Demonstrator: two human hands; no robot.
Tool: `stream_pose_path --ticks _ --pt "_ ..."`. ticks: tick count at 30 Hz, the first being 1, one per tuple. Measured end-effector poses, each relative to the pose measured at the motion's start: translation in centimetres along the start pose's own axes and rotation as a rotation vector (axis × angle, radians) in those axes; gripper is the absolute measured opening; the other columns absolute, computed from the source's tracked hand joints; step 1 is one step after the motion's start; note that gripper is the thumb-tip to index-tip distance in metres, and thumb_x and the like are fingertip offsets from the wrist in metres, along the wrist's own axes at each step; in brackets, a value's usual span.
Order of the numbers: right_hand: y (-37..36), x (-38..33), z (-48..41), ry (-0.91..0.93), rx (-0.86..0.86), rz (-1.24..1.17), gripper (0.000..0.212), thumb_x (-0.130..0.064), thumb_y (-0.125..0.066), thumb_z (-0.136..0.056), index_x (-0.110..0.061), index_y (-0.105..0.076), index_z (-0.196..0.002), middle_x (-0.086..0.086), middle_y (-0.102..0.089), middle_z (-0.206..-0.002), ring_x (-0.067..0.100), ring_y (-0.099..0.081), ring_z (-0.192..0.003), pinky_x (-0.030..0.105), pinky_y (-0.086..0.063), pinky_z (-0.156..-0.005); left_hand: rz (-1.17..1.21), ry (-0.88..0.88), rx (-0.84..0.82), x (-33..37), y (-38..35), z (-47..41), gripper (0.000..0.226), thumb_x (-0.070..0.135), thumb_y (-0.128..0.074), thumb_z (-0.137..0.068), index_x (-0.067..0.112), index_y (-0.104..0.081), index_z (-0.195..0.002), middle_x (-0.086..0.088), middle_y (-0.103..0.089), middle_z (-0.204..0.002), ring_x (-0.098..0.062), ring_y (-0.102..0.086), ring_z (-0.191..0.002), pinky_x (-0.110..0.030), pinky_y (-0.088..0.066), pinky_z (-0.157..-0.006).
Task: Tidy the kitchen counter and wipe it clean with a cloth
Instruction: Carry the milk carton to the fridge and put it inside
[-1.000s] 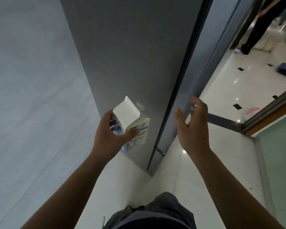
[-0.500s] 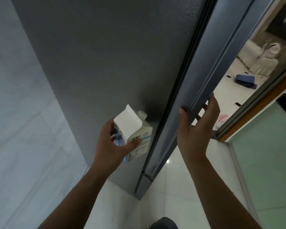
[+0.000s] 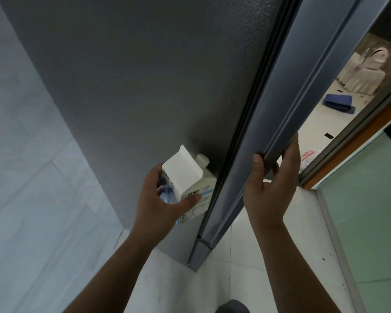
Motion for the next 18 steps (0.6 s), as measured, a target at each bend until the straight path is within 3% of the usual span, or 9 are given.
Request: stream_pose_path --ticks 9,11,15,18 --pt "1.3 0.7 0.0 0.016 0.01 -0.034 0.053 -0.019 -0.055 -0.092 -0.015 -0.03 -0.138 0.019 -0.049 -0.135 0.031 -0.054 -0.119 0.052 -0.054 -0.082 -0.033 -0.009 -0.033 -0.2 -1.3 0.0 0.075 0.052 -0.069 -0.051 0.029 -0.041 -0.116 0.017 -0.052 -0.112 -0.005 -0.055 -0.106 -0.004 -0.047 -0.069" --pt "3.1 1.6 -0.1 -0.01 0.029 -0.02 0.055 -0.018 -0.055 -0.092 -0.026 -0.029 -0.139 0.01 -0.051 -0.134 0.026 -0.055 -0.119 0.051 -0.054 -0.085 -0.023 0.001 -0.043 -0.2 -1.7 0.0 0.072 0.049 -0.07 -0.051 0.031 -0.041 -0.114 0.017 -0.053 -0.112 -0.005 -0.055 -0.106 -0.005 -0.047 -0.067" --pt "7.1 4.0 -0.5 -0.111 0.085 0.01 0.054 -0.022 -0.055 -0.088 -0.036 -0.035 -0.136 -0.033 -0.048 -0.122 0.005 -0.053 -0.114 0.039 -0.055 -0.088 0.002 -0.025 -0.067 0.5 -3.4 0.4 0.071 0.049 -0.073 -0.049 0.039 -0.041 -0.112 0.015 -0.053 -0.116 -0.006 -0.054 -0.111 -0.015 -0.052 -0.073" --pt "9.9 5.6 -0.8 -0.148 0.135 0.032 0.051 -0.027 -0.055 -0.085 -0.028 -0.039 -0.134 -0.036 -0.045 -0.115 0.001 -0.052 -0.107 0.023 -0.052 -0.084 0.053 -0.023 -0.037 0.8 -4.5 0.8 0.068 0.036 -0.084 -0.054 0.046 -0.041 -0.106 0.012 -0.055 -0.116 -0.012 -0.055 -0.112 -0.036 -0.054 -0.085"
Point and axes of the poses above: each hand's wrist, its own z-axis away from the middle knuckle, its own y-axis out of the back of the hand, x = y × z, the point moved 10 cm from there along -z, towards the middle knuckle
